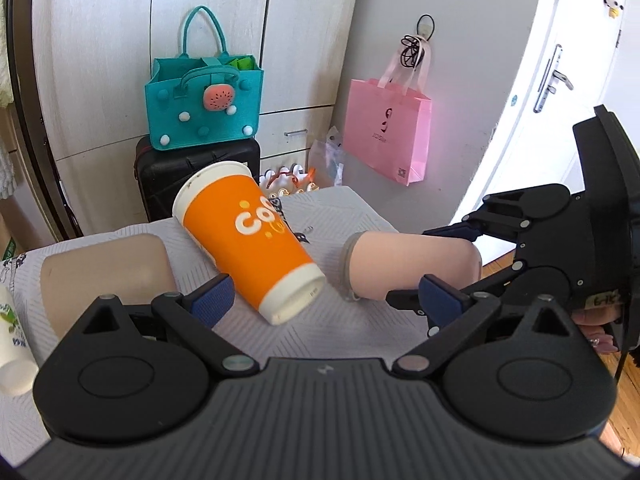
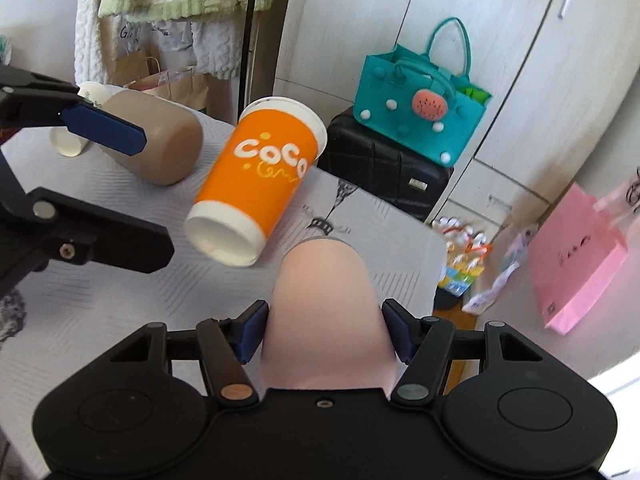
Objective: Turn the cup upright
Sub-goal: 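Lift the pink tumbler with the right gripper and start tilting its rim up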
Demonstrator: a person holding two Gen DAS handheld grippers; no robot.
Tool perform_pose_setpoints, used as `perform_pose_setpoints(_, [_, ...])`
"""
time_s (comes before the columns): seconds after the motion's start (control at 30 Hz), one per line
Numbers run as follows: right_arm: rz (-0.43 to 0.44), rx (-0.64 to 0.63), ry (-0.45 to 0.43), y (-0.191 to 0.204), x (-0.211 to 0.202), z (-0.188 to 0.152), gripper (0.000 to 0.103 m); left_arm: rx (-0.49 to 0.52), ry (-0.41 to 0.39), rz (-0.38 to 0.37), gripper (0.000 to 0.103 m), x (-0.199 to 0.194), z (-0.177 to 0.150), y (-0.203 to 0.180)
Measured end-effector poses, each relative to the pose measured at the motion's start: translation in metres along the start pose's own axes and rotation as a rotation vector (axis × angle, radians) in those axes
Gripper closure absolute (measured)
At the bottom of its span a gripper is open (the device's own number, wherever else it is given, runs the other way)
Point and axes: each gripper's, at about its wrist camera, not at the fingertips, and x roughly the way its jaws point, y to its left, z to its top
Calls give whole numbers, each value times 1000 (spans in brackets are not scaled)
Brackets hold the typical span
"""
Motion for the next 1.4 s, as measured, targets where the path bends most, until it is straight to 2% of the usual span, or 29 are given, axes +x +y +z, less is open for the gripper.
perform_pose_setpoints(0.1, [-42, 9, 9, 7, -7, -10, 36, 8, -1, -9, 3, -8, -7, -3])
perform_pose_setpoints(0.27, [-35, 53, -17, 16, -24, -25, 36, 11, 0, -11, 3, -21, -20, -6])
perform_pose_setpoints(0.47, [-11, 111, -65, 38, -39, -40, 36, 9, 9, 3, 3, -38, -35, -1])
perform_pose_setpoints(0.63, [49, 164, -112, 59, -47, -47, 36, 18, 5, 33, 3, -58, -45, 6])
perform_pose_setpoints(0.77, [111, 170, -143, 83, -52, -43, 36, 17, -10, 53, 3, -79, -54, 14])
perform_pose_setpoints(0.87, [126, 150, -173, 104, -53, -36, 36, 5, -21, 71, 3, -97, -62, 25])
perform_pose_setpoints(1.07, [205, 135, -200, 142, -45, -16, 36, -72, -32, 102, 3, -123, -80, 55])
perform_pose_setpoints(1.27, [243, 107, -200, 173, -35, -3, 35, -155, 20, 106, 3, -132, -97, 87])
perform_pose_setpoints(1.4, [272, 121, -172, 173, -22, 2, 35, -203, 2, 94, 3, -139, -103, 97])
